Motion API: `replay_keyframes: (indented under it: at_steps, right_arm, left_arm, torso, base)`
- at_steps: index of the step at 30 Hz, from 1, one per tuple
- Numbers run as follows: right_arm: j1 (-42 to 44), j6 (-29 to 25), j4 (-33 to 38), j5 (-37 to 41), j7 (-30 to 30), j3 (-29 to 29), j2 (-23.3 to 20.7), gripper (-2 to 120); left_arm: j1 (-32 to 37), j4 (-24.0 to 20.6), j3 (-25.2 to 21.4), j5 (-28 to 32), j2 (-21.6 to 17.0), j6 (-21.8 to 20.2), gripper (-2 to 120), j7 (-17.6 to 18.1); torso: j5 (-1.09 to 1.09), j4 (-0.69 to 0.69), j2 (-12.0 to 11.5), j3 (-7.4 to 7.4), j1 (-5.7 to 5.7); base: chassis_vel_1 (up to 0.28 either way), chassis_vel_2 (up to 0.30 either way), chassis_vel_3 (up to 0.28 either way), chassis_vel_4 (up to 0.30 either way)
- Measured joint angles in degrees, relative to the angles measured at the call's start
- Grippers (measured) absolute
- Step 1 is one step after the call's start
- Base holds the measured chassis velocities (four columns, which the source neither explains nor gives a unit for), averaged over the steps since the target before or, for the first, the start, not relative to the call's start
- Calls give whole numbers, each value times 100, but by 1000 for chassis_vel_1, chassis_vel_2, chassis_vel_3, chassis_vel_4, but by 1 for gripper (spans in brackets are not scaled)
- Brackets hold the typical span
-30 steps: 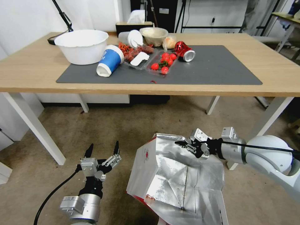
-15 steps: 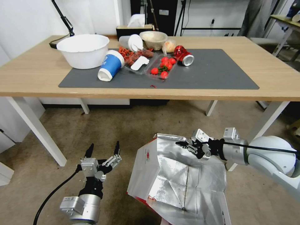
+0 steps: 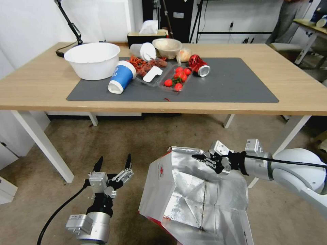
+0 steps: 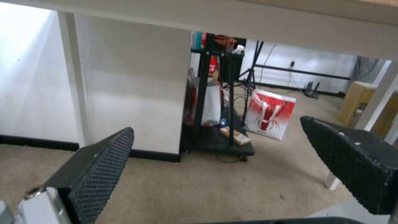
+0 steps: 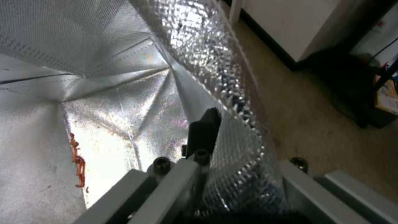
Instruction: Pick up the food delivery bag from the floor and place it on the table.
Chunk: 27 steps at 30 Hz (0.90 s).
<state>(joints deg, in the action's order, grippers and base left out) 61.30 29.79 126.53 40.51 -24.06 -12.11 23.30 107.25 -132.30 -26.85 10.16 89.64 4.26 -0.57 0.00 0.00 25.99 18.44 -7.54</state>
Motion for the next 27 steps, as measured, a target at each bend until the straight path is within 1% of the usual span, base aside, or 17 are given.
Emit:
replay_keyframes:
  at_steps: [5, 8, 13, 17, 27]
  right_arm:
    - [2, -2, 0, 0, 1, 19, 11, 0]
    - [-18, -2, -3, -4, 3, 61, 29, 0]
    - [-38, -2, -18, -5, 3, 84, 33, 0]
    - [-54, -2, -28, -4, 2, 93, 33, 0]
    - [-44, -1, -6, -6, 1, 95, 34, 0]
  left_arm:
    - [-10, 36, -1, 3, 1, -1, 100, -3]
    - [-17, 65, -5, 9, -4, -1, 100, -4]
    - [-23, 65, -14, 13, -5, -7, 100, -5]
    - [-30, 66, -23, 16, -8, -14, 100, -6]
    - [-31, 66, -23, 17, -8, -19, 100, -6]
  torso:
    - [0, 0, 85, 52, -33]
    - [0, 0, 186, 119, -68]
    - [0, 0, 277, 178, -101]
    - [0, 0, 402, 255, -149]
    - [0, 0, 600, 378, -224]
  base:
    - [0, 0, 0, 0]
    - [0, 0, 0, 0]
    - [0, 0, 0, 0]
    - [0, 0, 0, 0]
    - [0, 0, 0, 0]
